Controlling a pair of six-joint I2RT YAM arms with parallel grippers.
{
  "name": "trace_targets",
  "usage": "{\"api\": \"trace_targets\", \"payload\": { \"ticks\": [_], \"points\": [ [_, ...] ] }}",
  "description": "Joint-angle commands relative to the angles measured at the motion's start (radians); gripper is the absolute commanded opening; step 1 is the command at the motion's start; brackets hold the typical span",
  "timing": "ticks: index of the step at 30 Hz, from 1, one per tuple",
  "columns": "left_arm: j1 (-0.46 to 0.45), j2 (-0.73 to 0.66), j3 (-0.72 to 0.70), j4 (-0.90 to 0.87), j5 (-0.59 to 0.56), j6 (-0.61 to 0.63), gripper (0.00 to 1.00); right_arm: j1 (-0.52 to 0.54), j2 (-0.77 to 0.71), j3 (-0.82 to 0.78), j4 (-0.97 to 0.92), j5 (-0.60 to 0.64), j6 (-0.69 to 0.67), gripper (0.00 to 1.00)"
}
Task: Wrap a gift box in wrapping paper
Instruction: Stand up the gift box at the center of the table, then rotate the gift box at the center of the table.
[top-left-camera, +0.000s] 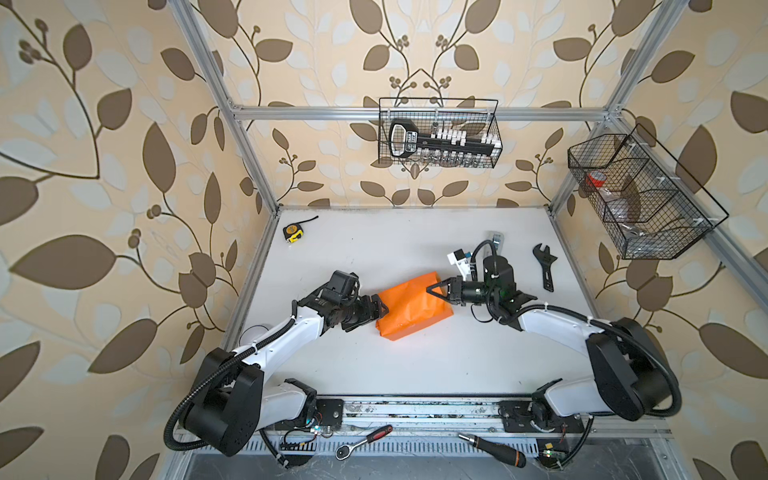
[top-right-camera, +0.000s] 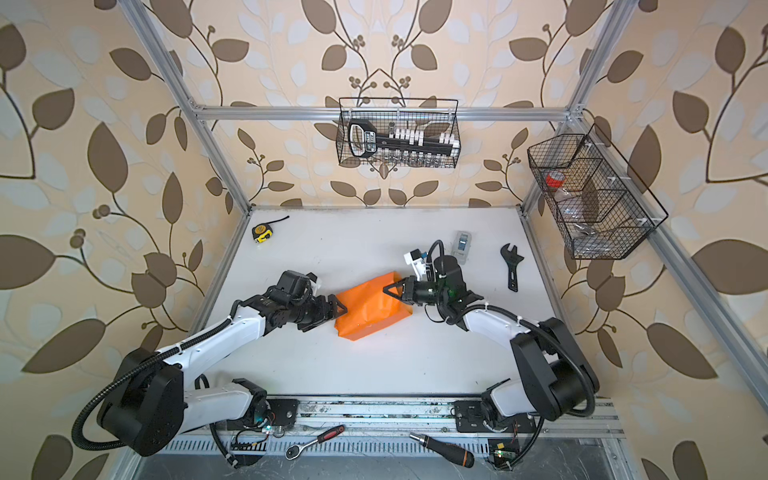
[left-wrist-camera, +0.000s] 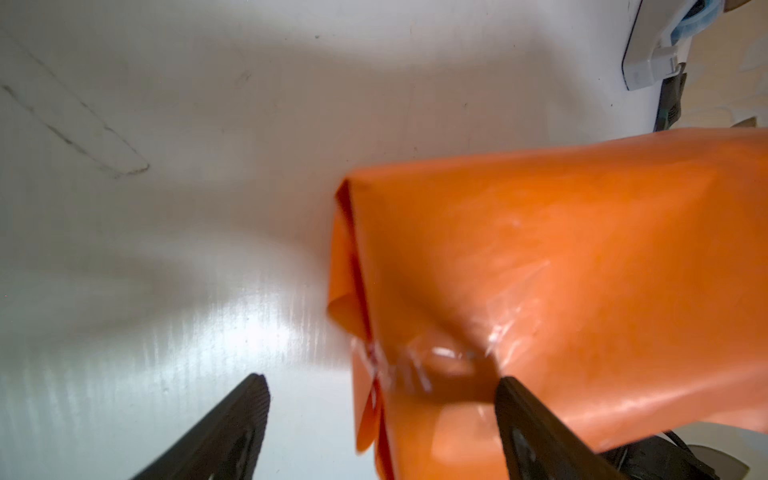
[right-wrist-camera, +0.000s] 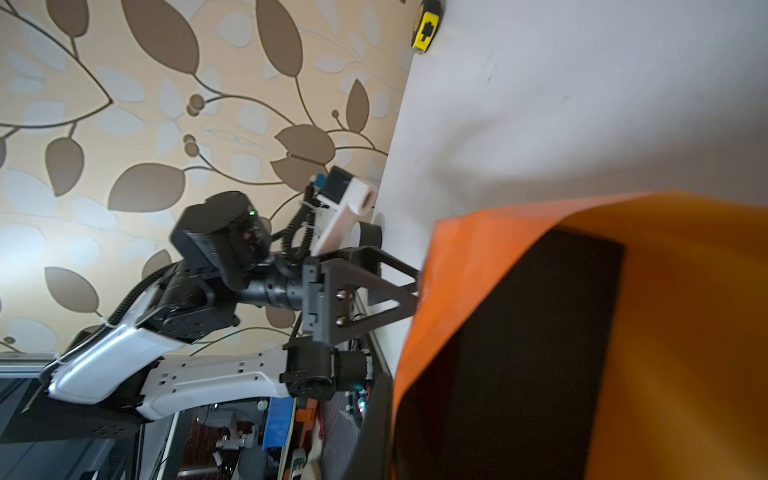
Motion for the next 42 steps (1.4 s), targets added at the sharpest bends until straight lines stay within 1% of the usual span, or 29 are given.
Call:
{"api": "trace_targets", "payload": {
  "ticks": [1,3,5,8,10,12,17,18,20,24,27,31,33,34,35,37,38,40,42],
  "points": [
    [-0.008,-0.039,-0.037,0.088,0.047,-0.052,0.86,0.032,-0.043,0.153,-0.419,0.082,-0.22,0.03],
    [-0.008,-0.042,-0.062,0.143,0.07,-0.085,0.85,0.066,-0.035,0.263,-0.594,0.144,-0.304,0.02],
    [-0.019,-0.042,-0.084,0.197,0.08,-0.116,0.85,0.109,-0.015,0.369,-0.732,0.219,-0.376,0.0],
    [-0.045,-0.021,-0.094,0.245,0.081,-0.136,0.85,0.193,0.041,0.519,-0.909,0.356,-0.454,0.0],
    [-0.07,0.008,-0.093,0.268,0.078,-0.139,0.84,0.259,0.101,0.606,-0.999,0.447,-0.482,0.0],
    [-0.086,0.045,-0.098,0.283,0.062,-0.141,0.84,0.302,0.17,0.648,-1.032,0.48,-0.485,0.0],
    [-0.087,0.084,-0.14,0.318,0.05,-0.155,0.84,0.318,0.277,0.616,-0.928,0.443,-0.434,0.0],
    [-0.087,0.078,-0.145,0.299,0.038,-0.151,0.84,0.321,0.288,0.617,-0.913,0.429,-0.427,0.03],
    [-0.087,0.054,-0.157,0.269,0.017,-0.144,0.84,0.33,0.294,0.626,-0.889,0.422,-0.415,0.13],
    [-0.086,0.01,-0.162,0.186,-0.044,-0.13,0.84,0.351,0.285,0.698,-0.914,0.454,-0.414,0.39],
    [-0.085,-0.004,-0.166,0.17,-0.058,-0.124,0.84,0.366,0.251,0.772,-0.955,0.482,-0.42,0.49],
    [-0.085,0.0,-0.155,0.182,-0.046,-0.112,0.84,0.369,0.131,0.83,-0.984,0.545,-0.416,0.55],
    [-0.085,-0.001,-0.15,0.202,-0.026,-0.107,0.82,0.352,0.035,0.805,-0.98,0.586,-0.407,0.55],
    [-0.085,0.001,-0.144,0.202,-0.015,-0.098,0.79,0.325,-0.018,0.762,-0.965,0.584,-0.396,0.55],
    [-0.085,0.001,-0.14,0.205,-0.002,-0.09,0.76,0.291,-0.072,0.713,-0.95,0.571,-0.384,0.53],
    [-0.087,0.007,-0.131,0.199,0.027,-0.076,0.69,0.188,-0.194,0.551,-0.907,0.537,-0.36,0.47],
    [-0.087,0.01,-0.131,0.2,0.045,-0.071,0.66,0.129,-0.239,0.465,-0.876,0.503,-0.35,0.45],
    [-0.097,0.012,-0.139,0.2,0.067,-0.072,0.61,0.002,-0.299,0.265,-0.775,0.38,-0.324,0.4],
    [-0.12,0.012,-0.154,0.207,0.062,-0.082,0.58,-0.041,-0.276,0.135,-0.684,0.312,-0.313,0.37]
  ]
}}
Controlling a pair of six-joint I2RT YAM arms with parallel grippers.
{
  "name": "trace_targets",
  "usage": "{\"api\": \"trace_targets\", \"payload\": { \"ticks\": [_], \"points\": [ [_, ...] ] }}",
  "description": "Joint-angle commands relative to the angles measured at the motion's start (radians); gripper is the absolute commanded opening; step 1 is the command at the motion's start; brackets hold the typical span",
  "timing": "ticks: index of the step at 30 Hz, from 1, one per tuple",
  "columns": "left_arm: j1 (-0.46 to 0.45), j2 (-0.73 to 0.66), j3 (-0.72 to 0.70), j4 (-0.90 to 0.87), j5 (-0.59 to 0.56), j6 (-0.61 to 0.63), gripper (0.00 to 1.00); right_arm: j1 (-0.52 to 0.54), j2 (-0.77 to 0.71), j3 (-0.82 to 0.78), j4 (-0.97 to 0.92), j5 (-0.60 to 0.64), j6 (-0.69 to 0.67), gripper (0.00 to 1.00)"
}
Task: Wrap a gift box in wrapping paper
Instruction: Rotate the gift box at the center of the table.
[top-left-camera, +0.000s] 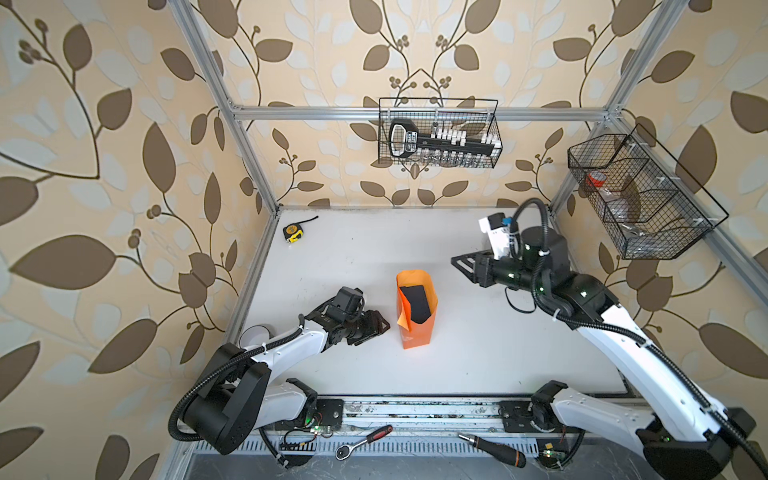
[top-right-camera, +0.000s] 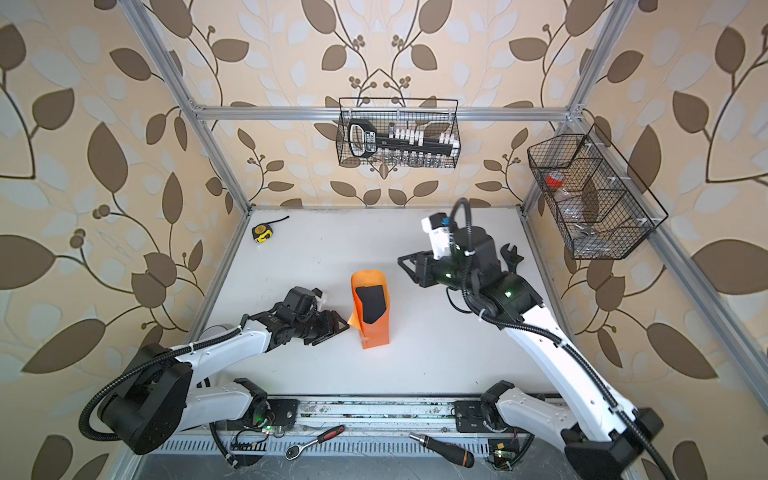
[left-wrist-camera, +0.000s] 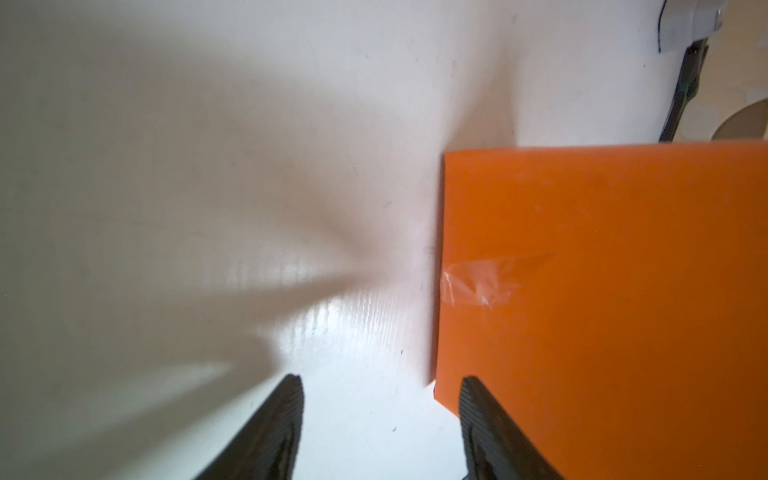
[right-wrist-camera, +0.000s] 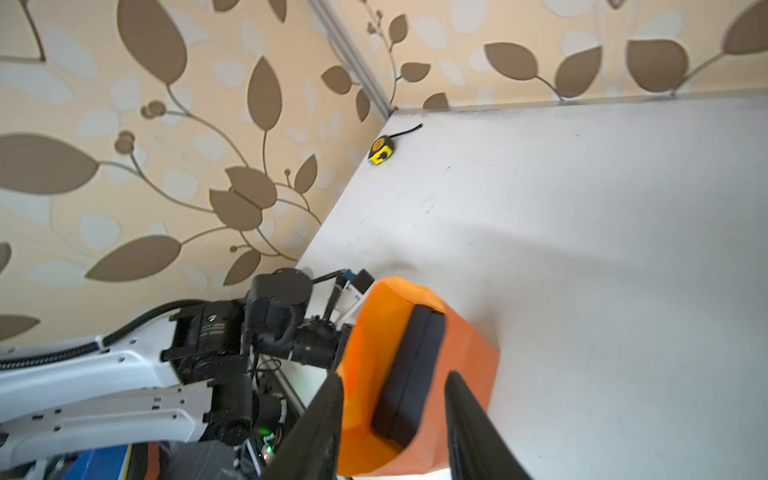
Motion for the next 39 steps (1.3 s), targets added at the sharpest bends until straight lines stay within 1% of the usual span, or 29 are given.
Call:
{"api": "trace_targets", "payload": {
  "ticks": [1,3,4,6,8,10,12,17,20,21,24,27,31,33,35,37,39],
  "points": [
    [-0.043,-0.006,-0.003,0.019,0.031,0.01,0.58,-0.035,0.125,-0.216,0.126,-0.154,0.033,0.36],
    [-0.078,0.001,-0.006,0.025,0.014,-0.006,0.57,-0.013,0.224,-0.275,0.243,-0.196,0.057,0.32],
    [-0.094,0.005,-0.007,0.025,0.0,-0.014,0.57,0.008,0.281,-0.283,0.298,-0.203,0.064,0.31],
    [-0.118,0.014,-0.008,0.03,-0.025,-0.029,0.57,0.038,0.383,-0.265,0.358,-0.188,0.063,0.31],
    [-0.132,0.026,-0.011,0.042,-0.033,-0.042,0.57,0.052,0.487,-0.23,0.405,-0.211,0.059,0.31],
    [-0.147,0.047,-0.008,0.06,-0.041,-0.055,0.57,0.059,0.586,-0.172,0.42,-0.252,0.037,0.31],
    [-0.168,0.075,0.007,0.066,-0.052,-0.057,0.57,0.066,0.651,-0.123,0.433,-0.295,0.016,0.31],
    [-0.221,0.14,0.042,0.103,-0.071,-0.084,0.58,0.08,0.771,-0.005,0.409,-0.396,-0.032,0.31],
    [-0.248,0.165,0.054,0.122,-0.094,-0.09,0.59,0.086,0.834,0.06,0.381,-0.438,-0.059,0.31],
    [-0.257,0.173,0.054,0.133,-0.098,-0.121,0.59,0.085,0.855,0.077,0.376,-0.446,-0.061,0.31],
    [-0.278,0.182,0.06,0.151,-0.112,-0.143,0.6,0.074,0.906,0.124,0.355,-0.441,-0.072,0.32],
    [-0.293,0.171,0.066,0.146,-0.122,-0.153,0.62,0.036,0.928,0.15,0.352,-0.421,-0.051,0.37],
    [-0.295,0.091,0.062,0.064,-0.153,-0.136,0.64,0.006,0.887,0.152,0.336,-0.369,-0.032,0.46],
    [-0.295,0.029,0.075,-0.029,-0.179,-0.105,0.66,0.006,0.863,0.154,0.306,-0.335,-0.039,0.48],
    [-0.294,-0.045,0.097,-0.144,-0.21,-0.054,0.69,0.001,0.829,0.147,0.26,-0.267,-0.044,0.5],
    [-0.293,-0.134,0.129,-0.271,-0.259,-0.021,0.73,-0.016,0.767,0.102,0.255,-0.187,-0.025,0.53],
    [-0.292,-0.212,0.162,-0.376,-0.327,-0.002,0.76,-0.045,0.685,0.038,0.268,-0.128,0.0,0.54]
  ]
}}
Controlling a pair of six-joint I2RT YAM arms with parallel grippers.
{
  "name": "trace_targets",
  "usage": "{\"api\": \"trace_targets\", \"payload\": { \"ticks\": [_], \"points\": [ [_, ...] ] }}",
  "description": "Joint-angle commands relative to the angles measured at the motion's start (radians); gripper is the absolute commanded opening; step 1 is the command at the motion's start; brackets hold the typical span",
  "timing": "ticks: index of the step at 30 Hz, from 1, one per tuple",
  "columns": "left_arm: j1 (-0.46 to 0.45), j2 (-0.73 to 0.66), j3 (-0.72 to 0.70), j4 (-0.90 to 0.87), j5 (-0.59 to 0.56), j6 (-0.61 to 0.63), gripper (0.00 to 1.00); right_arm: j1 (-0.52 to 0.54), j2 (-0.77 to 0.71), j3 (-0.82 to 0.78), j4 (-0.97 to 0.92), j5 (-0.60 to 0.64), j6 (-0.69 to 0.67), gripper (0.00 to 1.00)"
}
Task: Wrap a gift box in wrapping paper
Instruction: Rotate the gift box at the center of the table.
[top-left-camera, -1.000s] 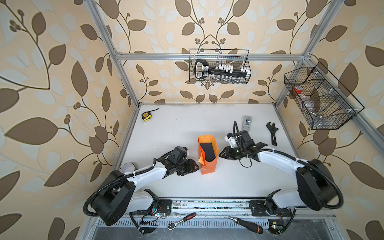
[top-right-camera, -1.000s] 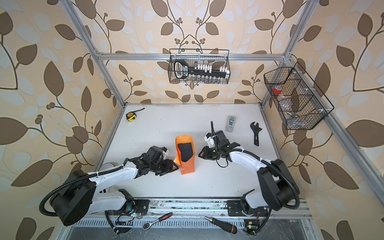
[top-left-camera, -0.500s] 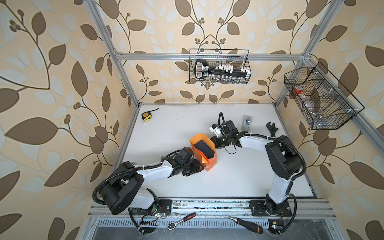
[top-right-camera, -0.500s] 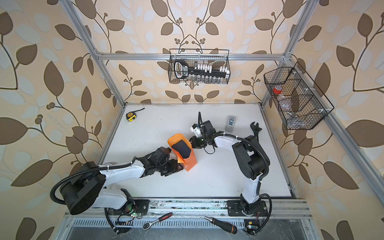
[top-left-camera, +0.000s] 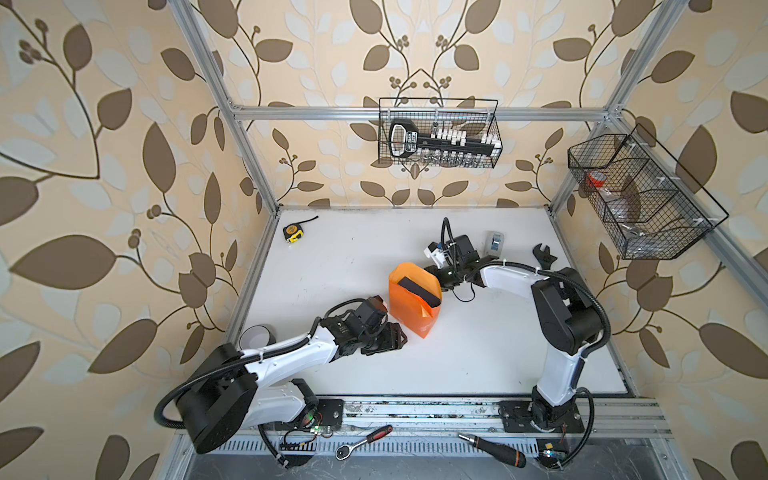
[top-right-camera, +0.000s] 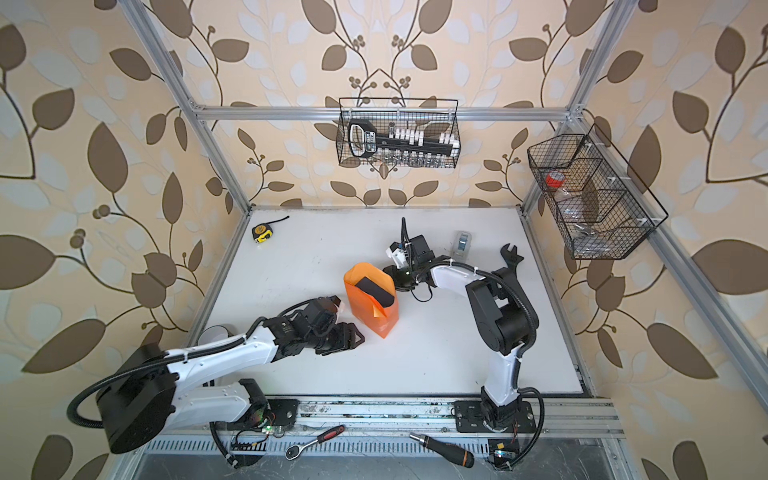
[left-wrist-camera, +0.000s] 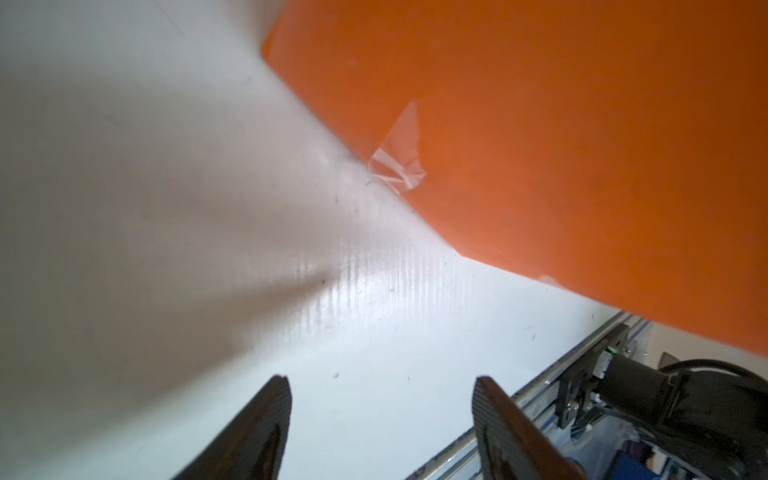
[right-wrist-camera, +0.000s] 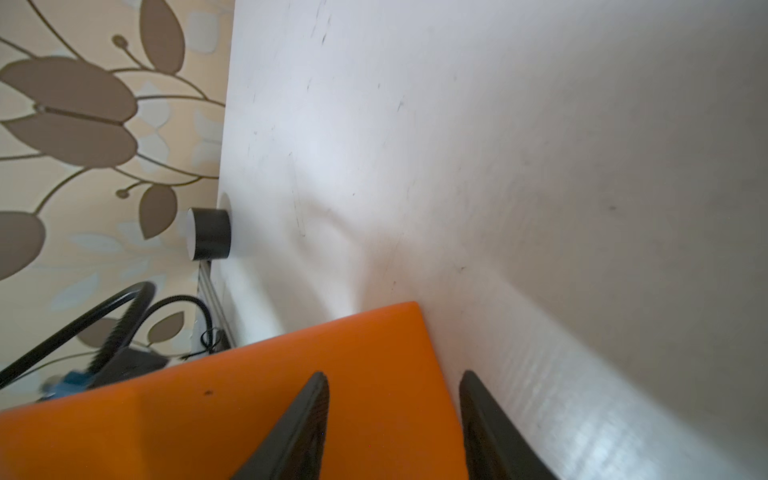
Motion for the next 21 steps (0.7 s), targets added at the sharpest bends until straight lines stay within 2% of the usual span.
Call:
{"api": "trace_targets", "payload": {
  "ticks": [1,4,6,10,12,16,19,21],
  "points": [
    [-0.001,-0.132,0.085,-0.231,-0.143,0.084,0.78,-0.051,-0.161,-0.092,-0.021,0.14,0.033,0.54],
    [0.06,-0.191,0.111,-0.261,-0.193,0.134,0.81,-0.096,-0.305,-0.215,-0.003,0.184,0.068,0.52],
    [0.168,-0.184,0.127,-0.264,-0.178,0.147,0.77,-0.116,-0.385,-0.302,0.001,0.203,0.079,0.49],
    [0.426,-0.12,0.104,-0.116,-0.05,0.157,0.63,-0.116,-0.51,-0.505,0.059,0.193,0.113,0.4],
    [0.507,-0.034,0.112,-0.013,0.031,0.163,0.59,-0.098,-0.541,-0.596,0.123,0.185,0.151,0.35],
    [0.529,0.234,0.263,0.036,0.179,0.231,0.47,0.005,-0.526,-0.669,0.22,0.22,0.205,0.32],
    [0.528,0.371,0.324,0.05,0.244,0.249,0.43,0.057,-0.456,-0.631,0.249,0.227,0.216,0.29],
    [0.525,0.411,0.332,0.055,0.27,0.259,0.41,0.079,-0.41,-0.602,0.261,0.237,0.218,0.29]
  ]
}}
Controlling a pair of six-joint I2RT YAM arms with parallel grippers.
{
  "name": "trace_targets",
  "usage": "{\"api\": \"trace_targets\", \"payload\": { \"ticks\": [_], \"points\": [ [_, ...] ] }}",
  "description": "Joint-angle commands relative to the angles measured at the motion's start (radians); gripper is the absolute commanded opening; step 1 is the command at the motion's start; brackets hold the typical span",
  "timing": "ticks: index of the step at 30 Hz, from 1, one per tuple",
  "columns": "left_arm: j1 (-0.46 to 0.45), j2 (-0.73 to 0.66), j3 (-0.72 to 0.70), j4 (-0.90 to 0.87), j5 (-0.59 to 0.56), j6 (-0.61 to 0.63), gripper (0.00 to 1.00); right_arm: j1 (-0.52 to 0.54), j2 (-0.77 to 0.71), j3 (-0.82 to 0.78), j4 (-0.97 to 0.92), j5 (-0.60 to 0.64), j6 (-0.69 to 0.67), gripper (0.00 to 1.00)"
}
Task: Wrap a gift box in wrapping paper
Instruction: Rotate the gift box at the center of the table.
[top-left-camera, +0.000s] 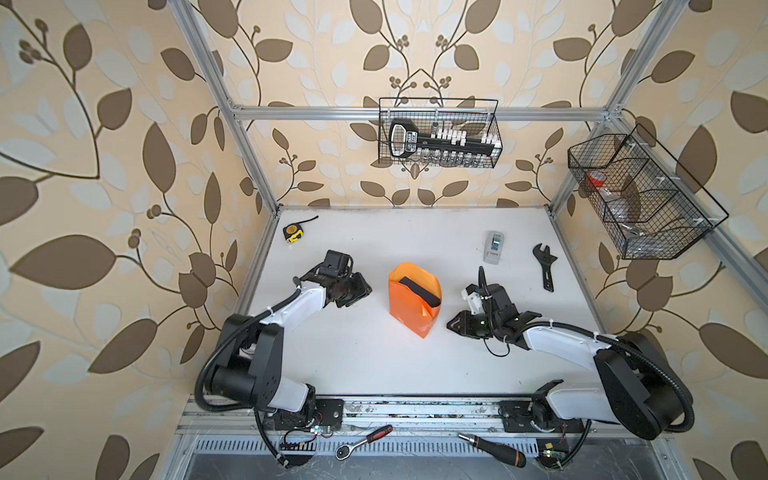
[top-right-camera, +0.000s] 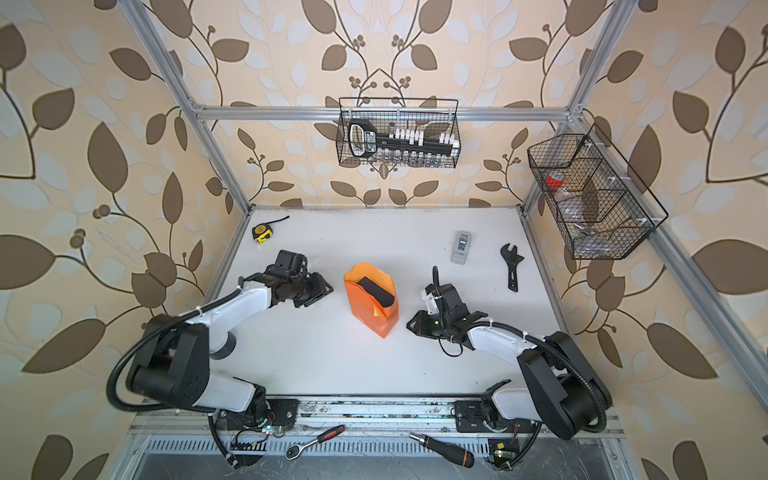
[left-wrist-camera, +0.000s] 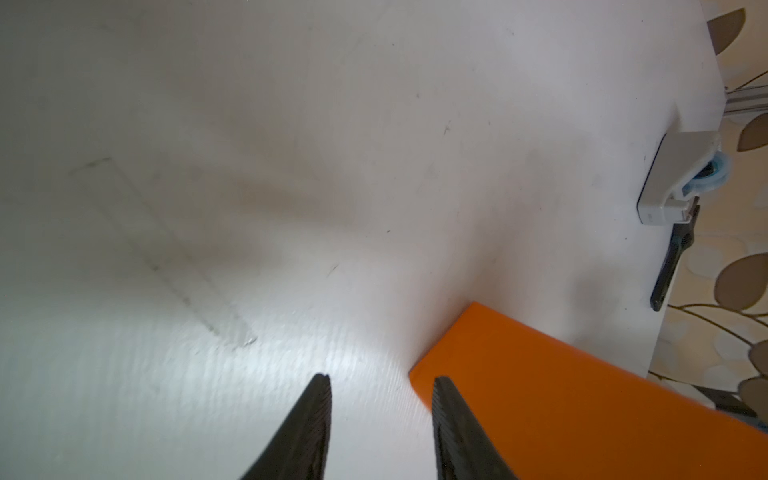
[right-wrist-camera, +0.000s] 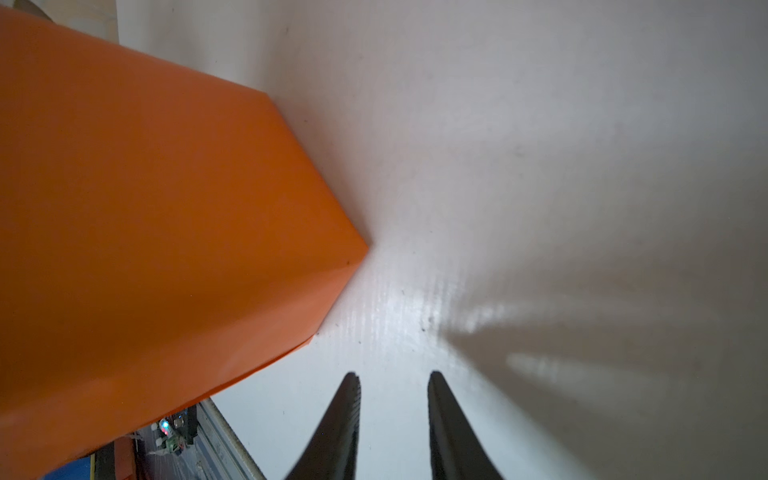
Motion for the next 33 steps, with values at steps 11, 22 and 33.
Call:
{"api": "trace_targets", "payload": {
  "ticks": [11,22,33],
  "points": [
    [-0.176,0.043,-0.067,0.046,0.085,0.025,0.38,0.056,0.179,0.185,0.012,0.067,-0.053,0.28],
    [-0.214,-0.13,-0.181,-0.03,-0.054,-0.013,0.51,0.051,0.177,0.218,-0.053,0.109,-0.102,0.4],
    [-0.206,-0.472,0.026,-0.416,-0.213,0.059,0.98,-0.071,-0.194,0.295,-0.292,0.074,-0.159,0.73]
  ]
}}
